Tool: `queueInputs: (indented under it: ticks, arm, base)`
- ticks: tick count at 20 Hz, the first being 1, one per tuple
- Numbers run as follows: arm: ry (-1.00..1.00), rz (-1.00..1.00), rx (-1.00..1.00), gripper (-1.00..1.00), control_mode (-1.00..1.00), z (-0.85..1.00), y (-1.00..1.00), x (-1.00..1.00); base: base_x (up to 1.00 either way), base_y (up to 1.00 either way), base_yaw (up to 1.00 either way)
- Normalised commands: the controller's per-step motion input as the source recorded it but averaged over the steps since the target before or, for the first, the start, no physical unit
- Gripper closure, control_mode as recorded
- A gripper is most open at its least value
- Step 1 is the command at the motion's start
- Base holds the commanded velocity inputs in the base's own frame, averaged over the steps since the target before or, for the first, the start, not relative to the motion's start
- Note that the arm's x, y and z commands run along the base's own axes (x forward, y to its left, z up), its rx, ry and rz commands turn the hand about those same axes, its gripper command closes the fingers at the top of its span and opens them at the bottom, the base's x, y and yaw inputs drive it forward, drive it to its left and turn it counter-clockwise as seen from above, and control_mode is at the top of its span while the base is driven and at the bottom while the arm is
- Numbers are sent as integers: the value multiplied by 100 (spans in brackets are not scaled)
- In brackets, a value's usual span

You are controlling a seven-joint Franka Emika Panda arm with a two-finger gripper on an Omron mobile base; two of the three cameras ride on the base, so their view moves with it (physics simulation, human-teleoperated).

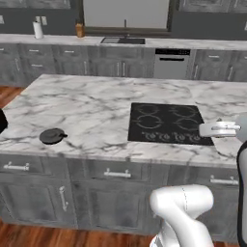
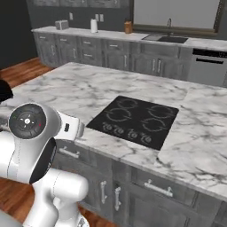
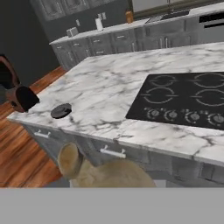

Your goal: Grab the lime and garlic from the fridge, place them in the blender, close the lid, and turn on the blender to create a marinade.

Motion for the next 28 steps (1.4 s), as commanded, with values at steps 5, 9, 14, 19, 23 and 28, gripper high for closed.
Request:
queueInputs:
  ticks: [5,9,14,19,23,28]
  arm:
    - [0,0,0,100,100,0,0,0]
    - [0,0,0,100,100,0,0,0]
    - [0,0,0,100,100,0,0,0]
    - [0,0,0,100,100,0,0,0]
    - [0,0,0,100,100,0,0,0]
    - [0,0,0,100,100,0,0,0]
  base:
    - [55,100,-19]
    - [64,100,-20]
    - [75,100,-19]
    - [35,100,-5]
    - [20,98,0]
    - [66,29,1]
